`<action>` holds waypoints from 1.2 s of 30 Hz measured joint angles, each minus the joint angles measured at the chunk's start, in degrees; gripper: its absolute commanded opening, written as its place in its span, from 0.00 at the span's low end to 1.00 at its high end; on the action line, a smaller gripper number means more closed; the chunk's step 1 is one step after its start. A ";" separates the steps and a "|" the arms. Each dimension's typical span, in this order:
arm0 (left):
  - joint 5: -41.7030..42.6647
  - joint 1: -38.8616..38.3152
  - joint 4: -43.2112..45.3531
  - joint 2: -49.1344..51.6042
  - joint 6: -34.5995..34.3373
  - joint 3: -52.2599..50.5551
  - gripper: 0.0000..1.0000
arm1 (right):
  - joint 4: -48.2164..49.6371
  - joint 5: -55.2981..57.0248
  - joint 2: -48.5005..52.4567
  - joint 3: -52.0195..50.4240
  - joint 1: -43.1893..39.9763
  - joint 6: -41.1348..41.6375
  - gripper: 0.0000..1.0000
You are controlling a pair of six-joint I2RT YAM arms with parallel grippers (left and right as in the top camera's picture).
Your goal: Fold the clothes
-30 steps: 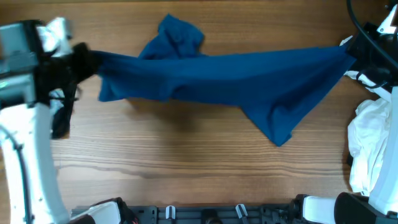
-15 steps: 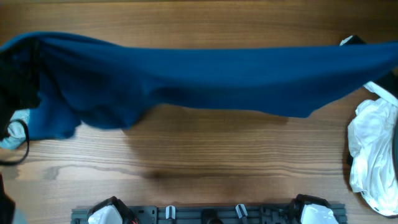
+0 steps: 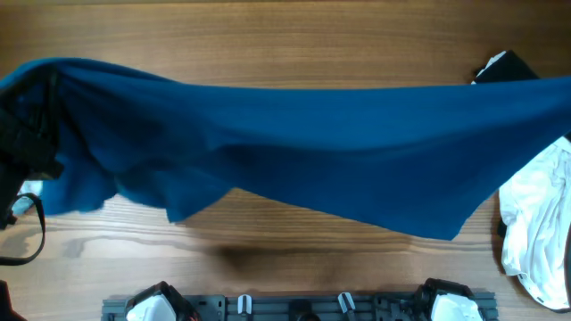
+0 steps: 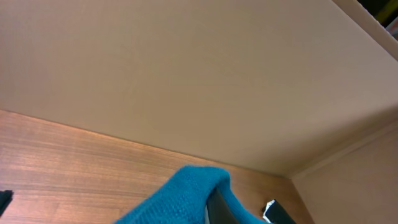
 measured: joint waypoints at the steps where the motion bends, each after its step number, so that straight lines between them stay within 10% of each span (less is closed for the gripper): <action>1: 0.00 -0.02 -0.02 0.00 0.00 0.00 0.04 | -0.02 0.00 0.00 0.00 0.00 0.00 0.04; 21: -11.30 -15.96 0.85 22.43 1.62 0.04 0.04 | -2.62 -9.31 24.74 0.42 -0.09 -6.84 0.04; 29: -18.53 -19.67 36.44 48.30 0.55 3.32 0.04 | 36.37 -14.45 41.90 0.85 0.13 -4.04 0.04; 33: -16.92 -17.59 46.07 48.17 -7.69 15.15 0.04 | 35.32 -14.08 41.22 10.88 0.20 -2.40 0.04; 36: -13.14 -15.39 36.28 45.64 -8.98 21.38 0.04 | 27.04 -13.14 39.76 12.87 0.24 -3.48 0.04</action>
